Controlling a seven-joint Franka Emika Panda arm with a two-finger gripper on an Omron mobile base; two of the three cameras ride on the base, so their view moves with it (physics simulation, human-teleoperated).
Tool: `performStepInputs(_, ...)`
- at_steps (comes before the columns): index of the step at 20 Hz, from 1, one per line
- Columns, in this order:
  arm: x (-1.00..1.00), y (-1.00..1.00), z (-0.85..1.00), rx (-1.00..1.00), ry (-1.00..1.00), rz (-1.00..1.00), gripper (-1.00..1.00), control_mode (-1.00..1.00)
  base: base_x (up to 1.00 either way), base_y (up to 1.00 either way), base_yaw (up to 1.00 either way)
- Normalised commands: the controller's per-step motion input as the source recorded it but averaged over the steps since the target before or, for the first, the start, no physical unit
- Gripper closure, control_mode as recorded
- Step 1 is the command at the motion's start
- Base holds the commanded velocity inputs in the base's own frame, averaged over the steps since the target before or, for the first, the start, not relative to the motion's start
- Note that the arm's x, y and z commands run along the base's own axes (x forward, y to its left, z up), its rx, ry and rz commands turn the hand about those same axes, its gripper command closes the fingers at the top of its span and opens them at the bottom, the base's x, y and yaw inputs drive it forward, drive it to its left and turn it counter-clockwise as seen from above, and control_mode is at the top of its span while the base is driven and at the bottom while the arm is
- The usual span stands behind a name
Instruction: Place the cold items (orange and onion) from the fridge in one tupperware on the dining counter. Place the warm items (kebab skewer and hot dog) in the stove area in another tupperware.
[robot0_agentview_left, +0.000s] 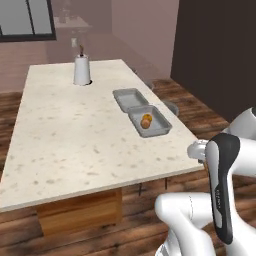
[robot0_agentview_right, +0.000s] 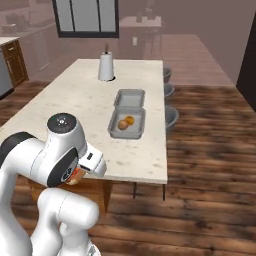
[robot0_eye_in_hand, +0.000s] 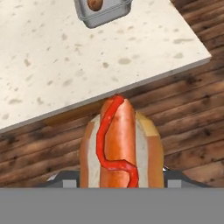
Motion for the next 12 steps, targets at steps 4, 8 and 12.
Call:
performStepInputs(4, 0.0, 0.0, 0.0, 0.0, 0.0, 0.0, 1.0, 1.0, 0.0, -1.0, 0.15)
performStepInputs(8, 0.0, 0.0, 0.0, 0.0, 0.0, 0.0, 1.0, 1.0, 0.0, -1.0, 0.2)
performStepInputs(12, 0.0, 0.0, 0.0, 0.0, 0.0, 0.0, 1.0, 1.0, 0.0, -1.0, 0.26)
